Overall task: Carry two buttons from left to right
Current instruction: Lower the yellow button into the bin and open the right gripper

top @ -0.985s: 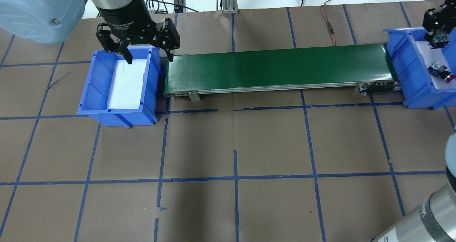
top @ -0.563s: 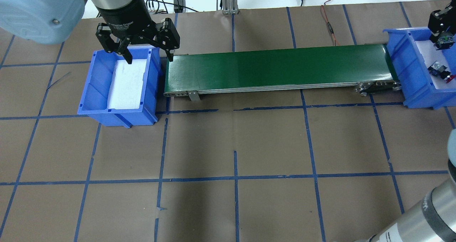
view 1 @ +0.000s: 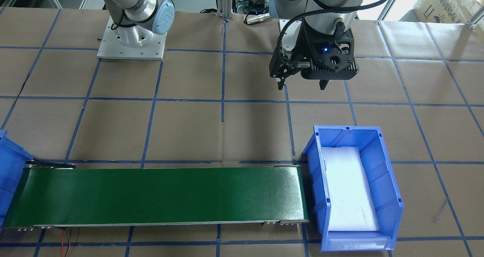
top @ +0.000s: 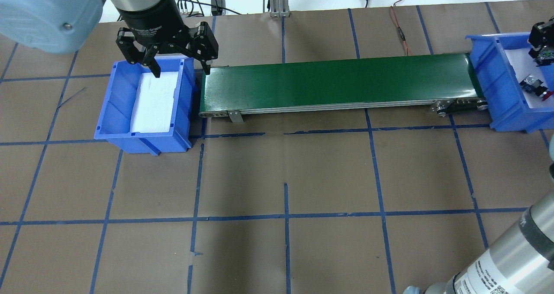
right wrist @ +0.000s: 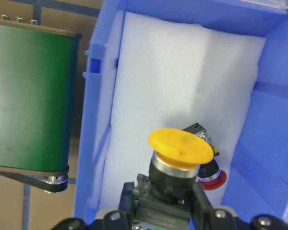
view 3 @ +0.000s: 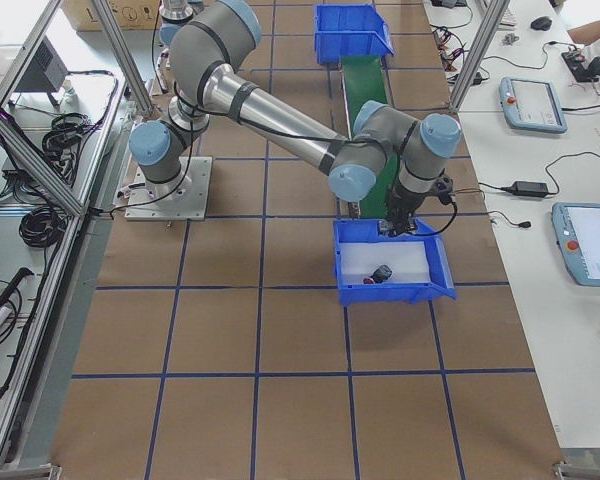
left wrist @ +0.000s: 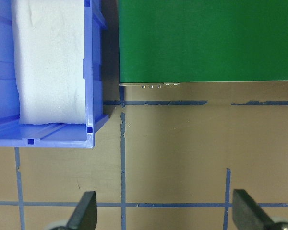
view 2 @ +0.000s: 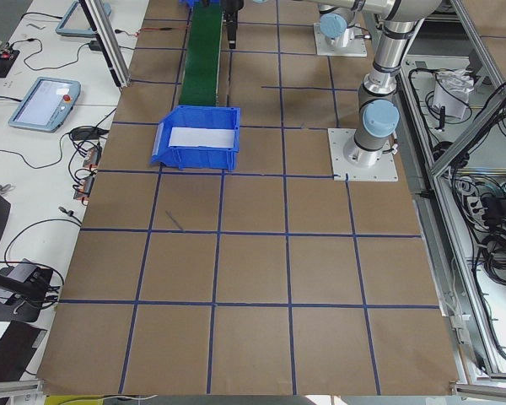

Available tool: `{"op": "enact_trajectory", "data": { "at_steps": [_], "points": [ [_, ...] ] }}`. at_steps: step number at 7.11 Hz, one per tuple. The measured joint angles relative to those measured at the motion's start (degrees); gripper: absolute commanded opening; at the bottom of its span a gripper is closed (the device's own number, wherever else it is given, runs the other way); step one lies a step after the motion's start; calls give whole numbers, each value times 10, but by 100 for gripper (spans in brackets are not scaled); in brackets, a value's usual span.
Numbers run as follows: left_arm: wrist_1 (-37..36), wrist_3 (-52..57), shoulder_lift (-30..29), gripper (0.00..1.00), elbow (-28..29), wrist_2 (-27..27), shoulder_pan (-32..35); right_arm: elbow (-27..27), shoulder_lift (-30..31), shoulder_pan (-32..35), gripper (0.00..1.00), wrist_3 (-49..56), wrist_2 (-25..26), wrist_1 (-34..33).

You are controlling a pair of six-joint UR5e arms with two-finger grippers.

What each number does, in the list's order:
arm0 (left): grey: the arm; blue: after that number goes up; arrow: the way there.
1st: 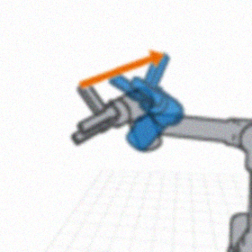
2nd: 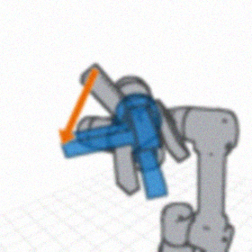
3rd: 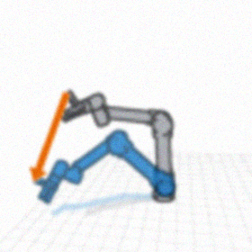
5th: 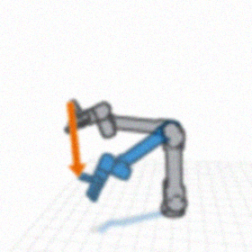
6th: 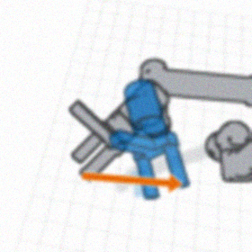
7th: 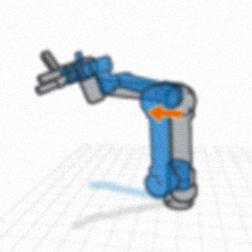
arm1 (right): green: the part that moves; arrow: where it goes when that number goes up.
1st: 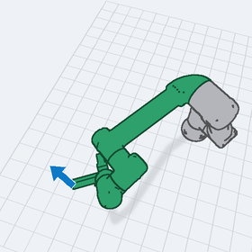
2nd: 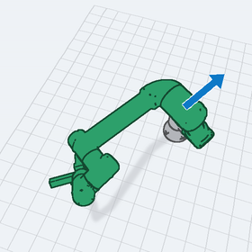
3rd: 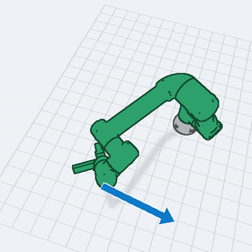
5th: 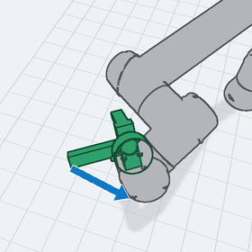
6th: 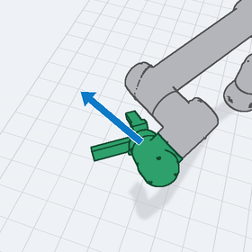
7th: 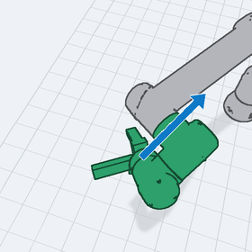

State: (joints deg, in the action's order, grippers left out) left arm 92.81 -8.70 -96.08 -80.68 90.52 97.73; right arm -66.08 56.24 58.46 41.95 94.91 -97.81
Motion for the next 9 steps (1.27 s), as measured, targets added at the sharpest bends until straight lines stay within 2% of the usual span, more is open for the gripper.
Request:
{"op": "enact_trajectory", "data": {
  "at_steps": [4,7,8,9],
  "points": [
    [0,0,0,100,1,-1,-1,24,-63,-22,18,28,-37,-38],
    [0,0,0,100,0,-1,-1,25,-83,-13,23,27,-62,-60],
    [0,0,0,100,-1,-1,-1,25,-91,-10,34,27,-66,-66],
    [0,0,0,100,0,-1,-1,25,-97,-9,50,27,-67,-69]
  ]
}}
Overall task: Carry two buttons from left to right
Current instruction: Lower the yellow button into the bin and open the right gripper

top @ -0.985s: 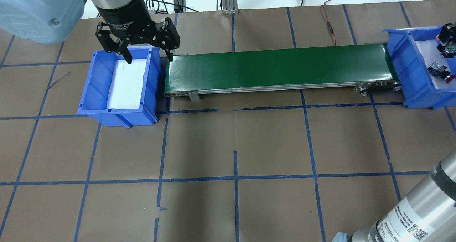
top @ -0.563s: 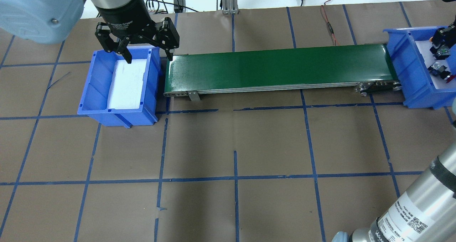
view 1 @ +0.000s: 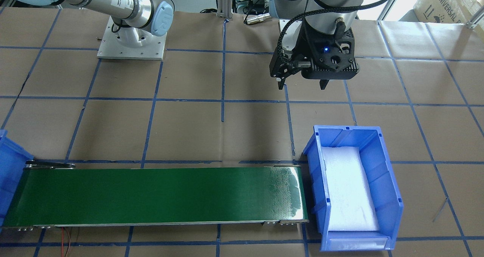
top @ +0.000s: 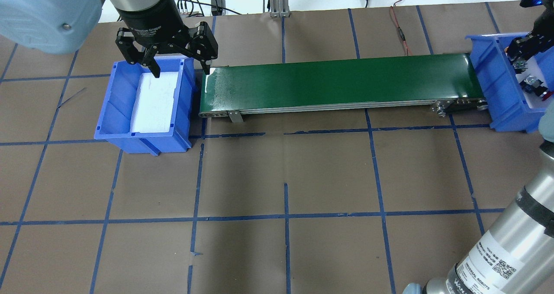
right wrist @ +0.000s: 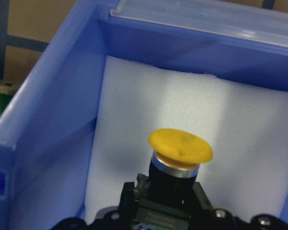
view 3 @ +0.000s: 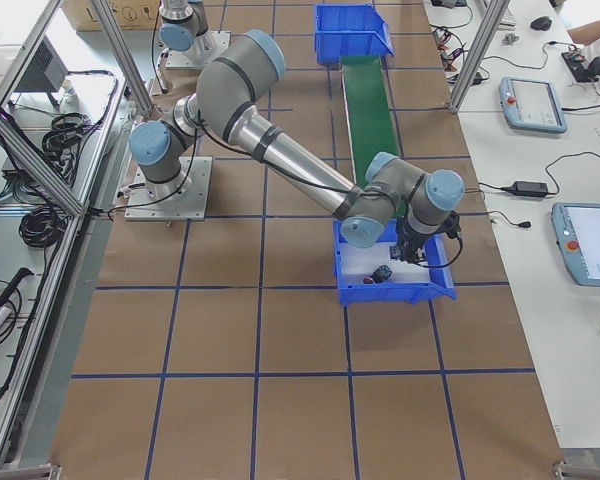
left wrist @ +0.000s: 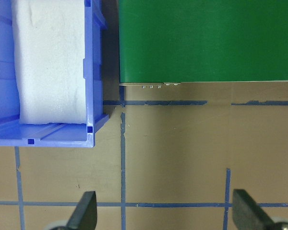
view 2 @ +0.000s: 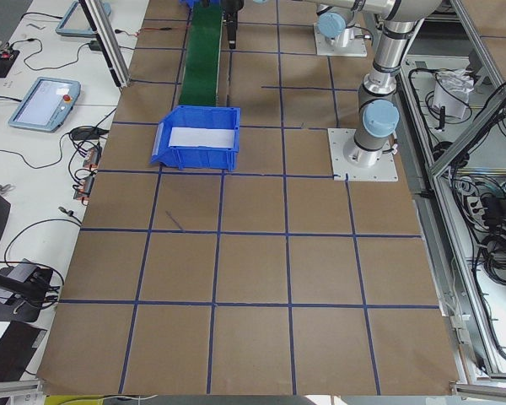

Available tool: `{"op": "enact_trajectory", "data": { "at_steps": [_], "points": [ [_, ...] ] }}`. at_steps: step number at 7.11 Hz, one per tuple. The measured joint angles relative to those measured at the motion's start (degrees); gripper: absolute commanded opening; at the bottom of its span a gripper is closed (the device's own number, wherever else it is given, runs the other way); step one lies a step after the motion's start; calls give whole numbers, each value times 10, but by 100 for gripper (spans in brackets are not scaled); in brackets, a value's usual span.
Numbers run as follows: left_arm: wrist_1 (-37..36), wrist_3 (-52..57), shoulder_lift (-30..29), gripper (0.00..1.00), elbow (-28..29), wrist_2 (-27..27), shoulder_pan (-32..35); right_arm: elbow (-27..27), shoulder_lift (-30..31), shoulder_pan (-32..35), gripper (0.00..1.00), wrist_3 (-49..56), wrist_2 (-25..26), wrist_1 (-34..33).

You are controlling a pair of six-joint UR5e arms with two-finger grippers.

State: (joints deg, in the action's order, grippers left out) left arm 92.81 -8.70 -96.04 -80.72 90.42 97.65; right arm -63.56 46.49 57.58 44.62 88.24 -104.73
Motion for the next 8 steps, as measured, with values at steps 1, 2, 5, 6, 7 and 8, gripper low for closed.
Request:
{"op": "enact_trajectory", "data": {
  "at_steps": [1,2,5,6,7,8],
  "points": [
    [0,0,0,100,0,0,0,0,-3,0,72,0,1,-1],
    [0,0,0,100,0,-1,0,0,-3,0,87,-1,4,-1],
    [0,0,1,100,0,-1,0,11,13,-1,100,-7,8,38],
    [0,0,1,100,0,-1,1,24,25,1,100,-9,12,67],
    [0,0,1,100,0,0,1,40,41,8,100,-12,18,99],
    [0,0,1,100,0,0,1,48,59,24,100,-19,21,131]
  ]
}}
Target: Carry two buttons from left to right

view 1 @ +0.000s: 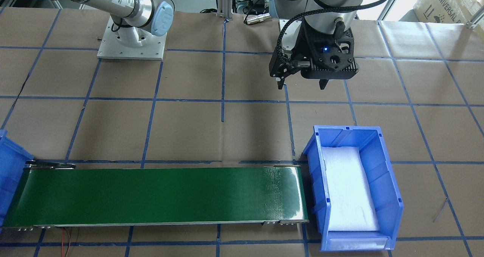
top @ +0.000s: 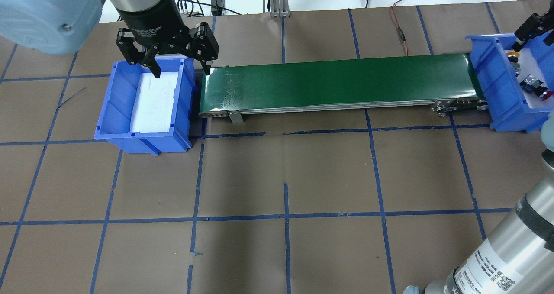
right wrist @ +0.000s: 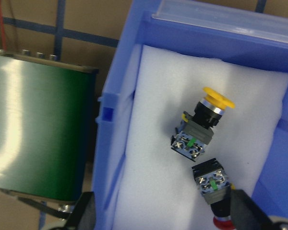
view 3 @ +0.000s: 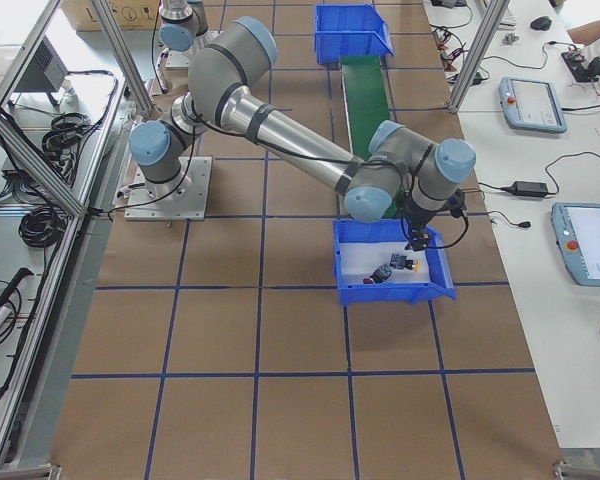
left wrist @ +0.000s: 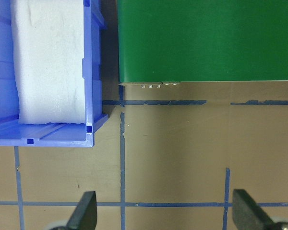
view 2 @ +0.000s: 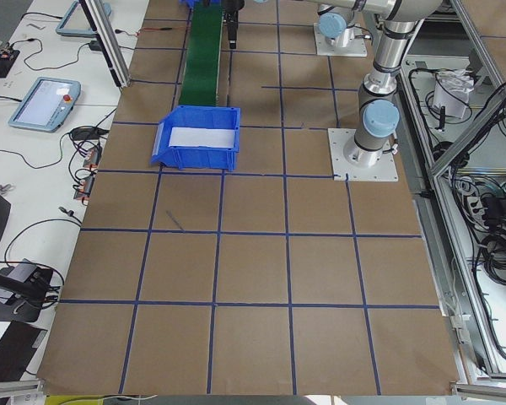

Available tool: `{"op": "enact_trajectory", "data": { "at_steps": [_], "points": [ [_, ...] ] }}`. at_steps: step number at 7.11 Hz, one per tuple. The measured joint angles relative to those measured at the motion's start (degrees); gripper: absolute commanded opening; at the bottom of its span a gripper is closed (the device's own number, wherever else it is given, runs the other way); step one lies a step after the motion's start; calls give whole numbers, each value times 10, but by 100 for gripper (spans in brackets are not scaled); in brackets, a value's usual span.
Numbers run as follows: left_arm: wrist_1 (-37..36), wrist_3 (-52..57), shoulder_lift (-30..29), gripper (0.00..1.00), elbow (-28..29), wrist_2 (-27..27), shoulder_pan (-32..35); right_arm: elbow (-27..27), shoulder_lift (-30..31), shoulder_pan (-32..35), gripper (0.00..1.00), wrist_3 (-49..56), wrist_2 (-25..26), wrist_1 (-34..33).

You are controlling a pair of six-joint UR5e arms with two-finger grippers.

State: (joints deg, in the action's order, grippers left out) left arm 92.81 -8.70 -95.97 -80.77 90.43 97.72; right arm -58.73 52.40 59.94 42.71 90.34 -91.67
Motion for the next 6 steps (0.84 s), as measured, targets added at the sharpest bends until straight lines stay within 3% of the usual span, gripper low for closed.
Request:
{"op": "enact_trajectory", "data": {
  "at_steps": [3,6],
  "points": [
    [0,0,0,100,0,0,-1,0,51,80,99,-61,9,75],
    [0,0,1,100,-1,1,-1,-5,109,200,97,-179,27,109]
  ]
}}
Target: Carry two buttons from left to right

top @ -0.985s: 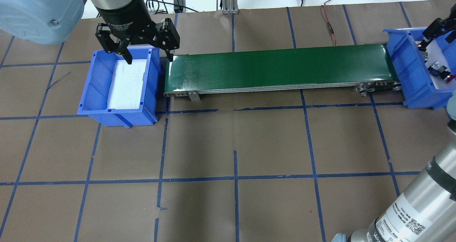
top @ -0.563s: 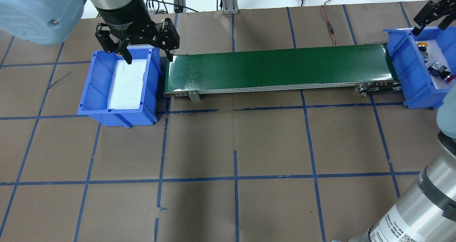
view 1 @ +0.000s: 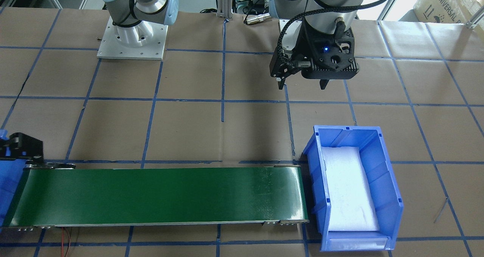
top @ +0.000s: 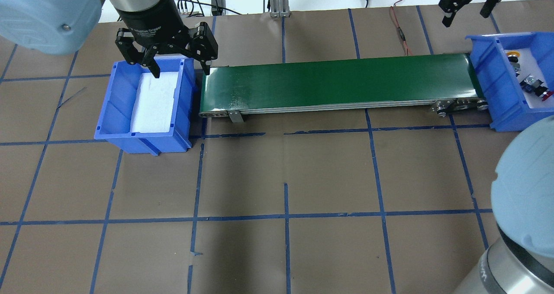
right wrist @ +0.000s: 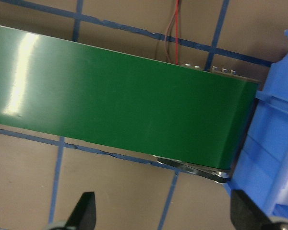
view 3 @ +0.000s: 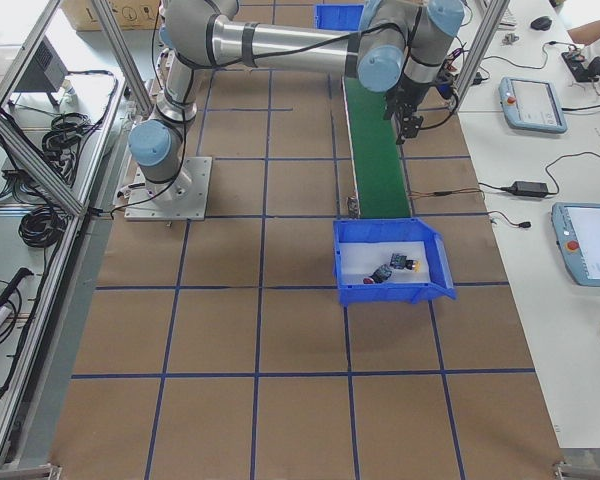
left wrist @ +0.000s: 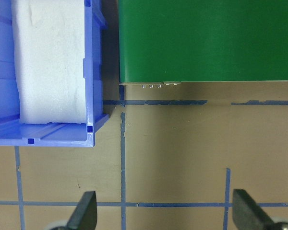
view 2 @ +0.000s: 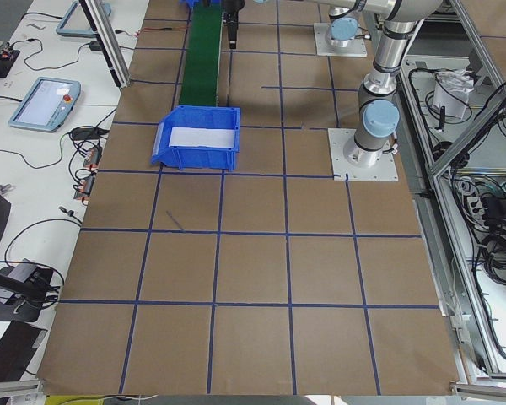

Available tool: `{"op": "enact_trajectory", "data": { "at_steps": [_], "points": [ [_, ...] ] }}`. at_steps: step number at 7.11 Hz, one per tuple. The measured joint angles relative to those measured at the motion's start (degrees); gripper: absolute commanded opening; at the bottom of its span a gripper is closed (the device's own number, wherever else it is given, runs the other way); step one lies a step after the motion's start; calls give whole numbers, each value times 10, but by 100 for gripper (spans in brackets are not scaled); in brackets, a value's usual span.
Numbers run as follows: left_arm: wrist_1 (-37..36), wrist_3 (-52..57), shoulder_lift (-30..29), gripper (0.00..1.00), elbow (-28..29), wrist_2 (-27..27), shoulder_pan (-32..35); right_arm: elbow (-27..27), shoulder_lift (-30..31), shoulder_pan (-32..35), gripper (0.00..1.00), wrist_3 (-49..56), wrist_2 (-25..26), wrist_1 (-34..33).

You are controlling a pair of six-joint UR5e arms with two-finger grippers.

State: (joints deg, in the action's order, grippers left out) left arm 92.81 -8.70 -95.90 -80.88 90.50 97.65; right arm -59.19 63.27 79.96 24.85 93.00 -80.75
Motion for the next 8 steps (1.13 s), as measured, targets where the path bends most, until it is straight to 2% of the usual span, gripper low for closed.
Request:
{"op": "enact_trajectory", "data": {
  "at_steps": [2,5,6,8],
  "points": [
    [0,0,2,100,-2,0,0,-37,43,66,97,-53,-14,7],
    [4,0,2,100,1,1,0,-216,175,95,98,-126,-34,-20],
    [5,0,3,100,1,1,0,-248,202,93,98,-130,-36,-26],
    [5,0,5,100,-2,1,-4,-260,214,92,97,-132,-34,-28]
  ]
}}
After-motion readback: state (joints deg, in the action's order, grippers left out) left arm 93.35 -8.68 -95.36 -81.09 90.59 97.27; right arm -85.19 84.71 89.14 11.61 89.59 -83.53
